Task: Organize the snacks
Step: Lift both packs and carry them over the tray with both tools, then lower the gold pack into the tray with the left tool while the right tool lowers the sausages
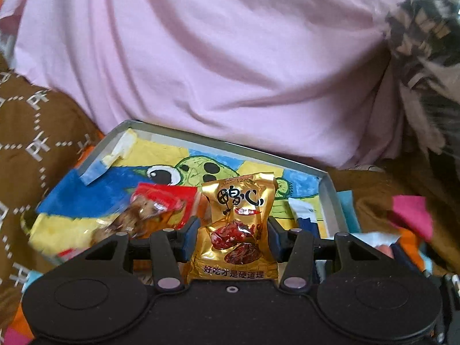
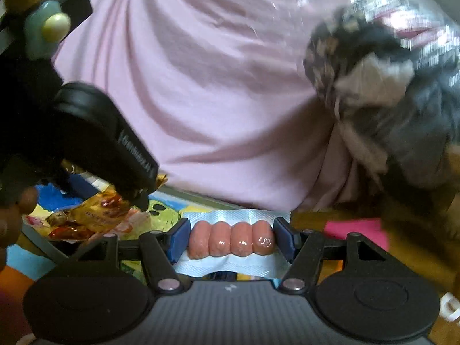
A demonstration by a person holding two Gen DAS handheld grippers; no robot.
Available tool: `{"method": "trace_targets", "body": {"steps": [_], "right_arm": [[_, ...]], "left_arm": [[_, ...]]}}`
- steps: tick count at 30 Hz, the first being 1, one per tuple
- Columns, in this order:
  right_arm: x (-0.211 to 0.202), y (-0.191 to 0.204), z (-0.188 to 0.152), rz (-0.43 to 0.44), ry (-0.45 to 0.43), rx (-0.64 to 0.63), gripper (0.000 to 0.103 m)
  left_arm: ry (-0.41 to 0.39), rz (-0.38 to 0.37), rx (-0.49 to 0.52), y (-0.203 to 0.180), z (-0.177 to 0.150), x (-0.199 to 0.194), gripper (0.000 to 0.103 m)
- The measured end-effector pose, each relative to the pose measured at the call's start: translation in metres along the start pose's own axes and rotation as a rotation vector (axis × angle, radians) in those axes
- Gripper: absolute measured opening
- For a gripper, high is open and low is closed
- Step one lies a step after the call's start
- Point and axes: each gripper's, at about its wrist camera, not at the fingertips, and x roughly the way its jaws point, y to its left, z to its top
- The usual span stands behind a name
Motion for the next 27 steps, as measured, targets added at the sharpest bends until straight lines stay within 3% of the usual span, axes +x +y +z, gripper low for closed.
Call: {"method": "trace_targets", "body": {"steps": [10,27], "right_arm": [[0.021,-0.010,-0.019,0.056,0.052,0.101,0.068],[0.031,-0.018,-0.022,0.089,0.089,0.193,0.069]], "left_arm": [[0.046,0.023,0.079,-0.008,-0.006,0.037,0.052],[0.043,0.021,0.147,-0.025,-0.002,0.049,0.054]]}}
